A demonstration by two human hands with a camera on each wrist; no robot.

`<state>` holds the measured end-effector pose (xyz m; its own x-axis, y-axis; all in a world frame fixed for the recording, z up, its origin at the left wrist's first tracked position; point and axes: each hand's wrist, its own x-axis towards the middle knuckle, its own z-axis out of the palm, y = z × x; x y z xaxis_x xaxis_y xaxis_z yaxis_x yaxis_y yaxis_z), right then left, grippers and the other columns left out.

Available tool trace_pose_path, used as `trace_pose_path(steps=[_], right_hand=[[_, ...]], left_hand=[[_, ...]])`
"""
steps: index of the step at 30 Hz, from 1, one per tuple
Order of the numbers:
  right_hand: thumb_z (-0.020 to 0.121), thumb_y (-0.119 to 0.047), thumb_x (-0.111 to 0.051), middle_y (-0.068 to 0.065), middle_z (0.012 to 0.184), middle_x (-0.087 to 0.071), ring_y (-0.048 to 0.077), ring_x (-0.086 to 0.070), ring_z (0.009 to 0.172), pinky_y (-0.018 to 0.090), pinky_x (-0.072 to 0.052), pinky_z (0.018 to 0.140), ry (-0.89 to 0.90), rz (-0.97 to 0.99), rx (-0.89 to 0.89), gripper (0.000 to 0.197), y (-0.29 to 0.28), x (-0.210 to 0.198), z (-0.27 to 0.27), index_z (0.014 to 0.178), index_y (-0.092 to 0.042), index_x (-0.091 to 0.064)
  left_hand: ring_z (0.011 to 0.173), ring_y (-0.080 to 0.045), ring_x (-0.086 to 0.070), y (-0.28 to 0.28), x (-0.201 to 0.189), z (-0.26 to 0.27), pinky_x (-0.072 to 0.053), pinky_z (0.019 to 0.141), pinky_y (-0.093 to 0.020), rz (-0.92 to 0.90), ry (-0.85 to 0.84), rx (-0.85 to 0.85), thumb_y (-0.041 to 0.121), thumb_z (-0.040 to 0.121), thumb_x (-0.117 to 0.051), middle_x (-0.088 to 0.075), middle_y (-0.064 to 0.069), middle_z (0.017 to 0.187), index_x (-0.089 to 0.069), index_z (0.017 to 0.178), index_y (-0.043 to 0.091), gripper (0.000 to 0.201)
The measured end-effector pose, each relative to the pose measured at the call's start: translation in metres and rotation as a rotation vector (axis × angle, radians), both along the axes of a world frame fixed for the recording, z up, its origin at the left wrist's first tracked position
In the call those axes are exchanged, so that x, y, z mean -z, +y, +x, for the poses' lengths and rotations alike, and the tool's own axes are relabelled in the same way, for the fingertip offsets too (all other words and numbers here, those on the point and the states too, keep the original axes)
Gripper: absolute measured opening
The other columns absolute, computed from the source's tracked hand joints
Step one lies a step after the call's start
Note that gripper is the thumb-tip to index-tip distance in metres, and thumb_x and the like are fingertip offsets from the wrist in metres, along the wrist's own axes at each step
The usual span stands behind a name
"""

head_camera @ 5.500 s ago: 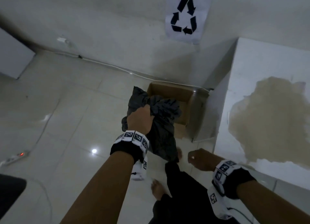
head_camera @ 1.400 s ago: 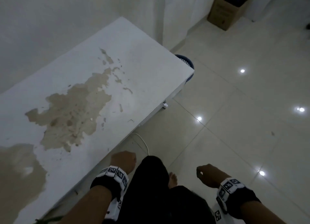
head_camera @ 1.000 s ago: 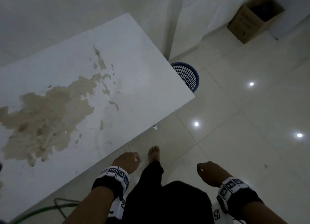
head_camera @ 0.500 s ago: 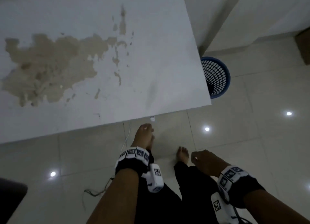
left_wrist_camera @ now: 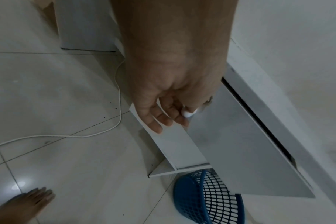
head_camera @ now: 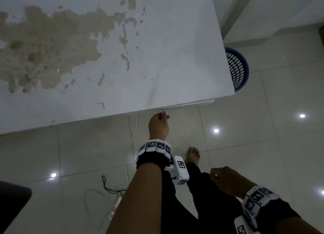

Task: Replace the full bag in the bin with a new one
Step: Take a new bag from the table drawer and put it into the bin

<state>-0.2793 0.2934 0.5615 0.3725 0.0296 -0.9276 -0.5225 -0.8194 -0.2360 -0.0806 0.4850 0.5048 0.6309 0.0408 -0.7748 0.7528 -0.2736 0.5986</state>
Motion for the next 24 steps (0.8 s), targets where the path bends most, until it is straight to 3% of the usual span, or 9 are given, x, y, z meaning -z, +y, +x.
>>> trace_pose_path(steps=[2, 4, 7, 11, 13, 16, 19, 21, 24], right_hand=[[0.101, -0.027, -0.044, 0.009, 0.094, -0.069, 0.024, -0.067, 0.083, 0.036, -0.053, 0.076, -0.012, 0.015, 0.025, 0.024, 0.011, 0.001, -0.004, 0.097, -0.012, -0.062], [0.101, -0.027, -0.043, 0.01, 0.094, -0.069, 0.024, -0.067, 0.083, 0.038, -0.053, 0.077, -0.022, 0.03, 0.041, 0.025, 0.021, 0.001, -0.004, 0.096, -0.011, -0.062], [0.1, -0.026, -0.043, 0.013, 0.1, -0.07, 0.027, -0.067, 0.088, 0.038, -0.053, 0.08, -0.058, 0.04, 0.058, 0.027, 0.034, 0.001, 0.005, 0.102, -0.009, -0.063], [0.104, -0.019, -0.041, 0.026, 0.136, -0.054, 0.04, -0.053, 0.124, 0.03, -0.039, 0.089, -0.14, 0.044, 0.027, 0.038, 0.05, -0.009, 0.026, 0.133, 0.002, -0.054], [0.103, -0.017, -0.046, 0.023, 0.119, -0.065, 0.037, -0.06, 0.111, 0.022, -0.035, 0.08, -0.303, 0.073, 0.076, 0.028, 0.054, -0.016, 0.04, 0.118, -0.001, -0.063], [0.095, -0.009, -0.057, -0.003, 0.088, -0.067, 0.008, -0.06, 0.076, 0.02, -0.043, 0.07, -0.623, 0.108, 0.261, 0.015, 0.056, -0.03, 0.065, 0.101, -0.013, -0.071], [0.088, -0.005, -0.064, -0.009, 0.086, -0.06, 0.002, -0.054, 0.075, 0.008, -0.041, 0.07, -0.923, 0.017, 0.386, 0.016, 0.057, -0.044, 0.096, 0.101, -0.012, -0.071], [0.087, -0.006, -0.067, -0.001, 0.096, -0.066, 0.014, -0.061, 0.088, 0.016, -0.05, 0.08, -1.0, 0.003, 0.421, 0.02, 0.057, -0.042, 0.115, 0.107, -0.008, -0.07], [0.087, -0.019, -0.073, 0.011, 0.122, -0.064, 0.025, -0.06, 0.111, 0.041, -0.052, 0.096, -0.804, 0.017, 0.517, 0.046, 0.059, -0.034, 0.139, 0.128, -0.003, -0.06]], left_hand=[[0.091, -0.037, -0.064, 0.0, -0.02, -0.006, -0.053, 0.082, -0.041, -0.074, 0.043, -0.054, 0.029, 0.1, -0.053, -0.072, -0.005, 0.099, -0.066, 0.08, 0.026, 0.025], [0.089, -0.021, -0.061, 0.003, -0.031, -0.012, -0.05, 0.078, -0.034, -0.206, 0.111, -0.14, 0.021, 0.099, -0.055, -0.065, -0.004, 0.099, -0.065, 0.089, 0.017, 0.015], [0.102, -0.015, -0.058, 0.009, -0.04, -0.01, -0.044, 0.093, -0.033, -0.387, 0.183, -0.281, 0.027, 0.095, -0.058, -0.06, 0.0, 0.092, -0.058, 0.081, 0.021, 0.015], [0.089, -0.018, -0.06, 0.013, -0.047, -0.001, -0.049, 0.097, -0.033, -0.414, 0.157, -0.428, 0.029, 0.097, -0.057, -0.061, -0.008, 0.09, -0.059, 0.099, 0.011, 0.018], [0.081, -0.018, -0.059, 0.014, -0.049, 0.0, -0.051, 0.094, -0.032, -0.42, 0.138, -0.41, 0.026, 0.097, -0.055, -0.057, -0.011, 0.093, -0.059, 0.1, 0.009, 0.018], [0.083, -0.018, -0.059, 0.017, -0.049, -0.01, -0.052, 0.093, -0.034, -0.405, 0.155, -0.386, 0.024, 0.098, -0.053, -0.058, -0.009, 0.091, -0.061, 0.094, 0.01, 0.017], [0.095, -0.021, -0.061, 0.023, -0.046, -0.033, -0.057, 0.086, -0.033, -0.414, 0.191, -0.409, 0.024, 0.098, -0.054, -0.059, -0.013, 0.103, -0.06, 0.108, 0.008, 0.02], [0.1, -0.022, -0.061, 0.027, -0.044, -0.048, -0.057, 0.084, -0.034, -0.429, 0.217, -0.432, 0.023, 0.098, -0.053, -0.058, -0.014, 0.11, -0.059, 0.112, 0.009, 0.02], [0.102, -0.022, -0.062, 0.029, -0.046, -0.065, -0.057, 0.09, -0.038, -0.452, 0.237, -0.458, 0.021, 0.1, -0.053, -0.059, -0.011, 0.111, -0.06, 0.109, 0.012, 0.015]])
